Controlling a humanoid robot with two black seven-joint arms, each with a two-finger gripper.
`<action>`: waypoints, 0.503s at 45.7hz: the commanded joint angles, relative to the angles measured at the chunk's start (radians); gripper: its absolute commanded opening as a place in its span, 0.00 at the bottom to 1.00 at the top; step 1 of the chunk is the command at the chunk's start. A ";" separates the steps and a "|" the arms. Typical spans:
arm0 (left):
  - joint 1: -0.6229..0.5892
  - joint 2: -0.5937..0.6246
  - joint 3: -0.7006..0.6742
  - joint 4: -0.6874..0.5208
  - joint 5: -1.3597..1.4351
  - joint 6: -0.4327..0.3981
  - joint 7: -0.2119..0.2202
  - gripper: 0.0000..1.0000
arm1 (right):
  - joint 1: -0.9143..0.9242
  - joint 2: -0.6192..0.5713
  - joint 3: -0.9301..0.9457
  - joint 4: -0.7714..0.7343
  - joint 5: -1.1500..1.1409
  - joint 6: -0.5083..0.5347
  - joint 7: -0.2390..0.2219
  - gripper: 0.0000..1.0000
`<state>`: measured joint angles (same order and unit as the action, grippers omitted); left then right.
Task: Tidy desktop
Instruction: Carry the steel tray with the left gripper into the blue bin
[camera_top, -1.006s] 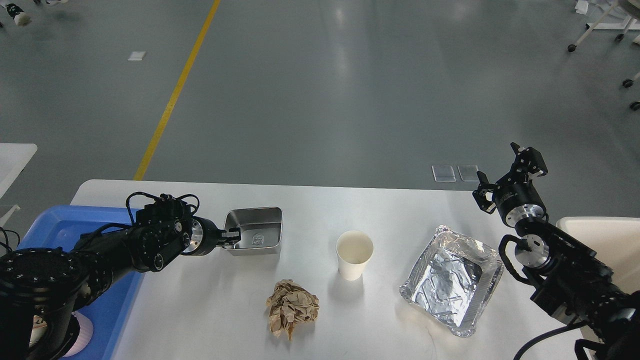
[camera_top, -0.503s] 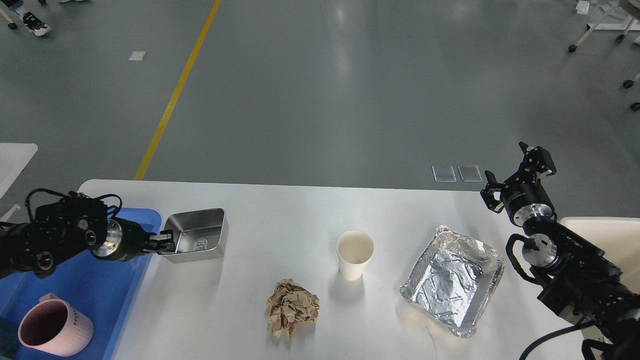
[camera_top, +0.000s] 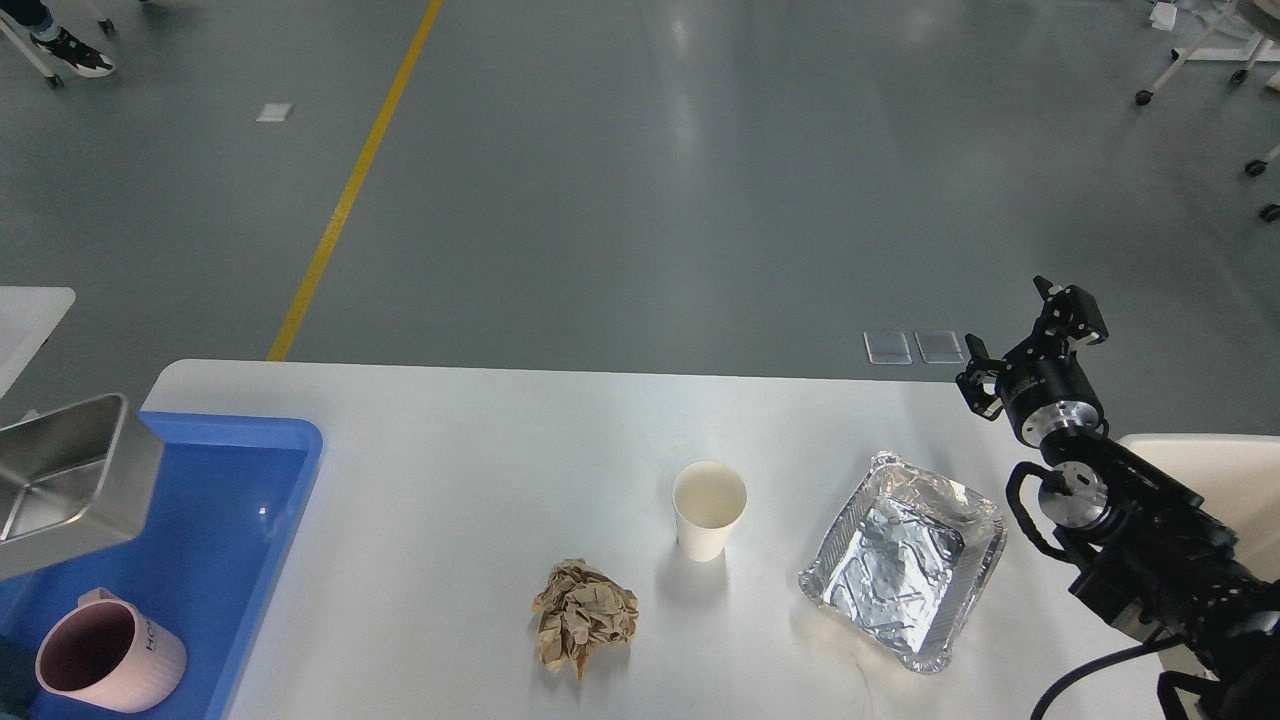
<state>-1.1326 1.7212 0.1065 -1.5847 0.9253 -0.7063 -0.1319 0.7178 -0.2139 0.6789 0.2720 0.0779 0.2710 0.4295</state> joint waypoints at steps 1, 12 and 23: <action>-0.053 0.152 -0.070 -0.004 0.000 -0.149 -0.011 0.00 | 0.000 0.001 0.001 0.001 0.000 -0.001 0.000 1.00; -0.137 0.179 -0.094 0.026 -0.008 -0.205 0.003 0.00 | 0.000 0.001 0.001 0.001 0.000 -0.001 0.000 1.00; -0.134 -0.018 0.106 0.164 -0.023 0.042 0.014 0.00 | -0.001 0.002 0.001 0.006 0.000 -0.001 0.000 1.00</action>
<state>-1.2685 1.8188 0.1030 -1.5141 0.9138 -0.7786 -0.1208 0.7175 -0.2131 0.6796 0.2736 0.0782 0.2700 0.4294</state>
